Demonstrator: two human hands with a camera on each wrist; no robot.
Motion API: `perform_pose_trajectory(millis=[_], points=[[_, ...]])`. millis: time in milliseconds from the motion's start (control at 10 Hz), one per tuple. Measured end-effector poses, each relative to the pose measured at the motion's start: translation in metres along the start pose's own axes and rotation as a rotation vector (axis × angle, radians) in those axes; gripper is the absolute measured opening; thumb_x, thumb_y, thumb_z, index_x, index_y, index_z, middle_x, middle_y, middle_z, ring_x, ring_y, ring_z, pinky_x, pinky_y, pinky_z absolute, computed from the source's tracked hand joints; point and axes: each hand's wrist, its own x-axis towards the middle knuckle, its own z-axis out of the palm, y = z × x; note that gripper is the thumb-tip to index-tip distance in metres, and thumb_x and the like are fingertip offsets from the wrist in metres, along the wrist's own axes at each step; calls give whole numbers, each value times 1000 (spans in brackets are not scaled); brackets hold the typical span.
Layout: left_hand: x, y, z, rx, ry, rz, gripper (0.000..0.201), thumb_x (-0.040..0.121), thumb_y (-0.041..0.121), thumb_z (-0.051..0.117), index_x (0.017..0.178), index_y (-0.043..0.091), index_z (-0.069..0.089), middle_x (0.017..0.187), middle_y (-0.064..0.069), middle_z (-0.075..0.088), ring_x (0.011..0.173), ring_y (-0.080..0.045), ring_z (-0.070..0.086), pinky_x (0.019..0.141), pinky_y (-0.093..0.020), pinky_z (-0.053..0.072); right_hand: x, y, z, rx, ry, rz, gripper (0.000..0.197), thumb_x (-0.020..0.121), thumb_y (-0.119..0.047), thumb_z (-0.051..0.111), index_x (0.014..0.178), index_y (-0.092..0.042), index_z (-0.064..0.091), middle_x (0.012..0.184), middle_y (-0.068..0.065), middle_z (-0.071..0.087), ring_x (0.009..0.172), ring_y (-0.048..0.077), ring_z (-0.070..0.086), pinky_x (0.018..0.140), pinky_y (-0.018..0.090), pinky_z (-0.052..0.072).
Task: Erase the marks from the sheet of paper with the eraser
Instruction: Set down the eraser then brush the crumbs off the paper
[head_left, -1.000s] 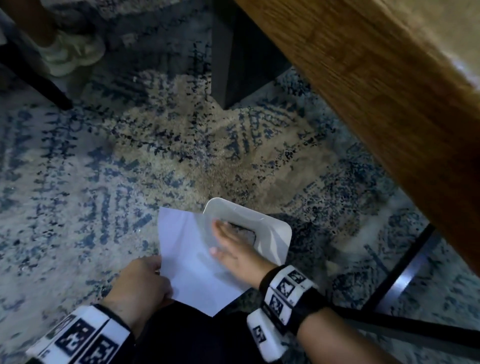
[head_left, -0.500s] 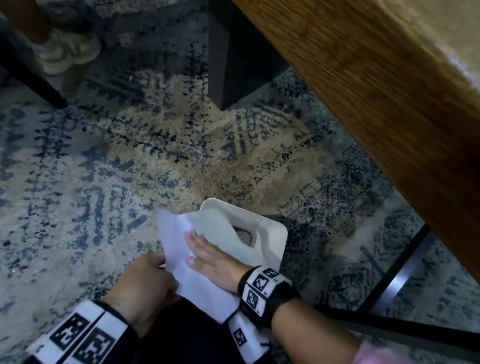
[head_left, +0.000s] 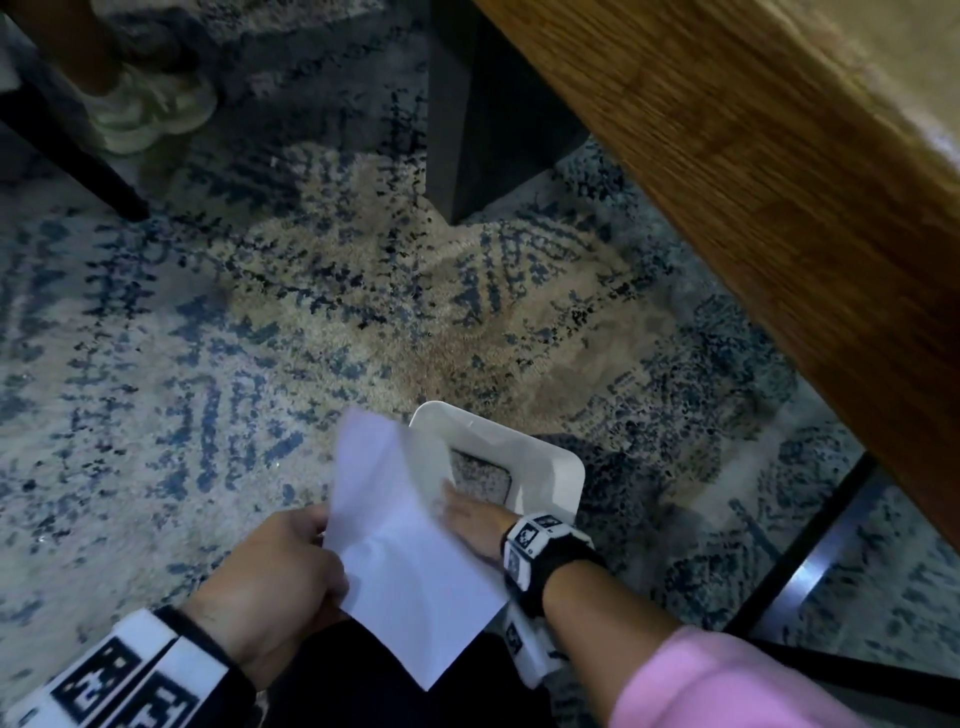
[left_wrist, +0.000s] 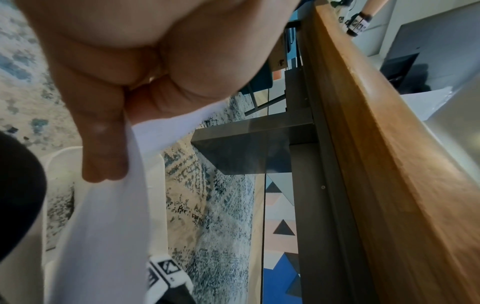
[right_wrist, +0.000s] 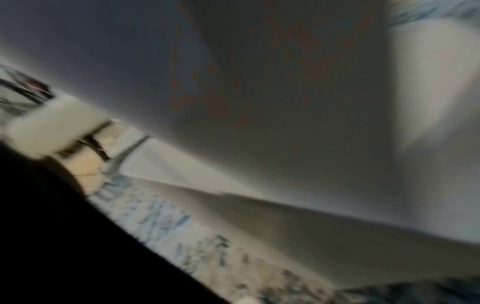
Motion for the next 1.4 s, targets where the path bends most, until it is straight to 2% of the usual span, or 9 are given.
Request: perform_pose_trajectory(millis=[100, 200, 400, 600, 800, 1000, 1200, 1300, 1400], points=[[3, 1, -4, 51, 2, -32, 38, 52, -11, 46, 81, 2, 67, 86, -27, 71, 79, -44, 65, 78, -48, 49, -5, 7, -19, -244, 88, 243, 47, 98, -32, 34, 134, -4, 45, 137, 19, 48, 120, 32, 50, 101, 36, 38], [6, 5, 3, 123, 42, -48, 37, 42, -2, 46, 74, 14, 59, 81, -19, 65, 76, -34, 62, 78, -48, 53, -24, -13, -29, -411, 336, 88, 56, 99, -26, 38, 148, -9, 18, 153, 17, 22, 136, 32, 31, 108, 39, 29], [25, 15, 16, 128, 29, -57, 29, 56, -8, 51, 70, 18, 48, 80, -14, 54, 68, -24, 56, 63, -32, 53, -56, -43, 24, 57, 58, -462, 58, 101, -33, 32, 149, -17, 6, 157, -4, 1, 143, 7, -1, 114, 20, 1], [34, 13, 14, 117, 95, -81, 38, 77, -21, 40, 69, 15, 47, 74, -12, 52, 72, -27, 54, 76, -43, 52, -35, 14, -11, -326, 82, 186, 55, 100, -37, 33, 146, -8, 24, 152, 16, 25, 134, 31, 34, 106, 35, 32], [34, 16, 27, 170, 76, -79, 36, 77, -19, 43, 66, 16, 45, 72, -10, 51, 65, -23, 54, 63, -32, 52, -51, -53, 19, 73, 267, -608, 57, 98, -28, 42, 148, -16, 17, 157, 5, 9, 145, 16, 5, 118, 30, 6], [24, 19, 14, 120, 29, -137, 24, 67, -20, 45, 84, -6, 55, 92, -31, 62, 84, -41, 63, 74, -49, 55, -30, 4, -6, -137, 43, 105, 53, 100, -39, 33, 143, -10, 34, 148, 11, 36, 133, 28, 38, 98, 28, 33], [20, 20, 20, -46, -15, -125, 44, 69, -27, 29, 103, -9, 52, 114, -39, 54, 101, -54, 55, 79, -54, 49, -15, -17, -16, 60, 330, -282, 66, 97, -41, 42, 150, -20, 9, 157, -2, 5, 145, 16, 5, 117, 37, 12], [13, 22, 23, -96, -71, -89, 51, 69, -27, 24, 100, -2, 56, 95, -30, 63, 73, -39, 66, 64, -44, 56, -7, -21, -3, 135, 151, -311, 60, 98, -46, 32, 150, -28, 8, 157, -8, 3, 144, 11, 6, 115, 30, 7], [3, 23, 18, -126, -130, -94, 55, 69, -26, 21, 96, 2, 60, 83, -25, 64, 56, -29, 62, 48, -29, 52, 10, 12, -4, 120, 114, 48, 62, 93, -55, 33, 143, -18, 37, 149, 7, 36, 135, 25, 36, 112, 34, 25]])
